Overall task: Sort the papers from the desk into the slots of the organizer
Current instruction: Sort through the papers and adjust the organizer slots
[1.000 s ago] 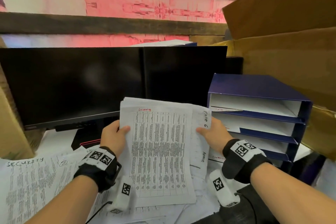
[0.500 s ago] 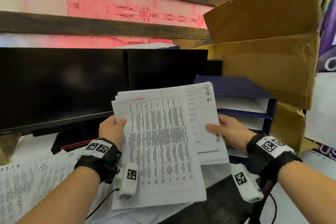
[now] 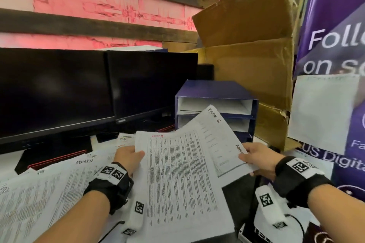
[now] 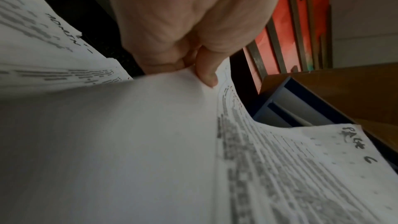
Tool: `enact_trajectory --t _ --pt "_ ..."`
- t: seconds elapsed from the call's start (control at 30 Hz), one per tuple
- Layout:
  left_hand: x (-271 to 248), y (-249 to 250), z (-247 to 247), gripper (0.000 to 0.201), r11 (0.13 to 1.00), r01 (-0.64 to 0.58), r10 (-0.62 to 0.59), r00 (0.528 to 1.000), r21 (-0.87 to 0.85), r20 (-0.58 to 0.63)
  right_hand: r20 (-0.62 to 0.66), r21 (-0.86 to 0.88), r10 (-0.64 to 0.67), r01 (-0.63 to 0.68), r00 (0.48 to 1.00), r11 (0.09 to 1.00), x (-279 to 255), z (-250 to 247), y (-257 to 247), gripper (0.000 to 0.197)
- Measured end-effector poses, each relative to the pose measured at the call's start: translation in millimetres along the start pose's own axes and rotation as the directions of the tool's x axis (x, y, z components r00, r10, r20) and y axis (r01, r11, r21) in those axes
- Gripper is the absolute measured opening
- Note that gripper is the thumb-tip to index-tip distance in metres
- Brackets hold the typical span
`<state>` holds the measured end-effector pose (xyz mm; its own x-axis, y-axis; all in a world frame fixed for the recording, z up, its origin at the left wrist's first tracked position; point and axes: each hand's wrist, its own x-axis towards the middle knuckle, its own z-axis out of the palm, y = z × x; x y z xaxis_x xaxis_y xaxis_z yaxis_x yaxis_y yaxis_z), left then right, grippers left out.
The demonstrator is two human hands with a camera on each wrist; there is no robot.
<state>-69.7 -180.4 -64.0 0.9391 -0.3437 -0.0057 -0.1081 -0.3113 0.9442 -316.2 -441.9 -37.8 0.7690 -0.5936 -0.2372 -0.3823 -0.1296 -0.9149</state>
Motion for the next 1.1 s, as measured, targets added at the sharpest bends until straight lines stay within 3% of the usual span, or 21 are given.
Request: enact_trajectory --t 0.13,0.23,0.33,0.57,0.7,0.83,0.97,1.0,1.1 --pt "-3 -5 5 0.016 0.993 -0.003 0.003 1.0 0.116 -0.003 0.072 0.058 0.016 -0.02 0.997 0.998 -11 -8 14 0.031" --pt "-2 -4 5 0.023 0.998 0.033 -0.033 0.999 0.045 0.009 0.12 0.137 0.023 -0.039 0.993 0.99 -20 -16 16 0.029" --pt "0 -3 6 0.017 0.994 0.039 -0.049 0.995 0.104 0.09 0.157 0.152 0.021 -0.045 0.987 0.987 -21 -24 14 0.028" --pt "8 7 10 0.024 0.951 0.003 -0.087 0.962 0.309 0.259 0.031 0.253 0.053 -0.059 0.998 0.966 -16 -32 -10 0.022" --pt "13 17 13 0.029 0.959 -0.008 -0.096 0.931 0.283 0.352 -0.053 0.368 0.089 -0.064 0.995 0.928 -4 -33 -20 0.018" --pt "12 27 13 0.021 0.941 -0.049 -0.081 0.928 0.335 0.364 -0.11 0.567 0.143 -0.056 0.984 0.822 9 -24 -29 0.017" --pt "24 25 11 0.016 0.976 -0.042 -0.026 0.953 0.214 0.302 -0.077 0.781 0.029 0.042 0.997 0.623 13 -13 -35 0.04" --pt "30 24 11 0.013 0.982 -0.04 -0.013 0.961 0.183 0.276 -0.049 0.782 -0.008 0.043 0.999 0.622 11 -10 -34 0.043" --pt "43 24 18 0.004 0.998 -0.022 0.006 0.975 0.066 0.223 0.082 0.628 -0.011 -0.043 0.997 0.777 0 3 -26 0.034"
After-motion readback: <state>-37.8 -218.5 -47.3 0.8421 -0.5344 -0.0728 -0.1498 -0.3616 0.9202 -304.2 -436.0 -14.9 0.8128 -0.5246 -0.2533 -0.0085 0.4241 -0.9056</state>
